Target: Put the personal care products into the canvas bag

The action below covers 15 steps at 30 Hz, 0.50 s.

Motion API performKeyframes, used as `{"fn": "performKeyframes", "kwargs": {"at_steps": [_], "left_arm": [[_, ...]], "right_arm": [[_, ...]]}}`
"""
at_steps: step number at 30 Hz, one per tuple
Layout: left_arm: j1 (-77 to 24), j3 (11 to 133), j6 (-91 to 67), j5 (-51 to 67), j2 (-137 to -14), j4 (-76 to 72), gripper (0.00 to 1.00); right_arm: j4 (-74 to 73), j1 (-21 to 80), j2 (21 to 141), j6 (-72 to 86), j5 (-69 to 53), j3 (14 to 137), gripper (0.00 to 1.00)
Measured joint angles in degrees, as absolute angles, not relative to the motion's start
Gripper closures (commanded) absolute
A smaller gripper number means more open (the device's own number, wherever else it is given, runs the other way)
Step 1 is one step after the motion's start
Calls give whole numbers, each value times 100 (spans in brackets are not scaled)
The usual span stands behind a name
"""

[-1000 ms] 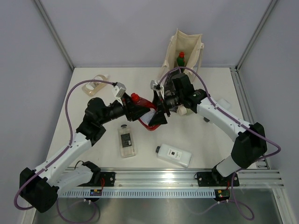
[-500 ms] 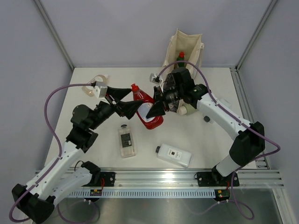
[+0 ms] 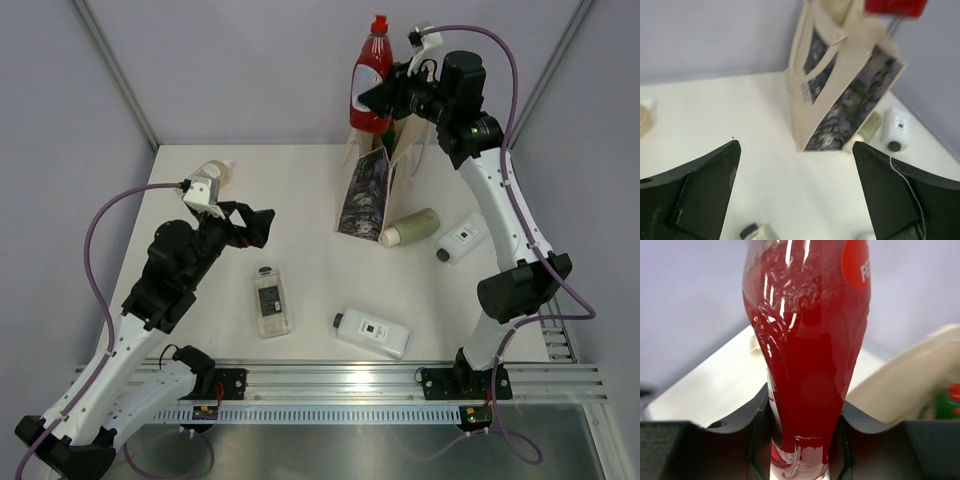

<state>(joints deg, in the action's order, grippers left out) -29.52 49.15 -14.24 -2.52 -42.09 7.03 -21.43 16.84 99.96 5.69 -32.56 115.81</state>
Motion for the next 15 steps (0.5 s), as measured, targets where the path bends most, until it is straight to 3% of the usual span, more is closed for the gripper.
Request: {"fn": "performKeyframes", "kwargs": {"at_steps": [6, 10, 13, 15], "left_arm": [[-2928, 4541, -1925, -836, -4045, 1573, 1], [-2928, 4040, -2314, -1129, -3688, 1929, 1], [-2928, 3780, -2596, -1345, -3404, 2132, 1], [-2928, 3651, -2827, -1511, -3275, 2224, 1]], "right_arm": [[-1833, 1697, 11087, 978, -698, 12569, 100], [-1865, 1660, 11629, 1109, 178, 12519, 100], [-1986, 1653, 11867, 1168, 449, 12280, 94], [-2045, 1653, 11990, 1170, 495, 12197, 84]]}}
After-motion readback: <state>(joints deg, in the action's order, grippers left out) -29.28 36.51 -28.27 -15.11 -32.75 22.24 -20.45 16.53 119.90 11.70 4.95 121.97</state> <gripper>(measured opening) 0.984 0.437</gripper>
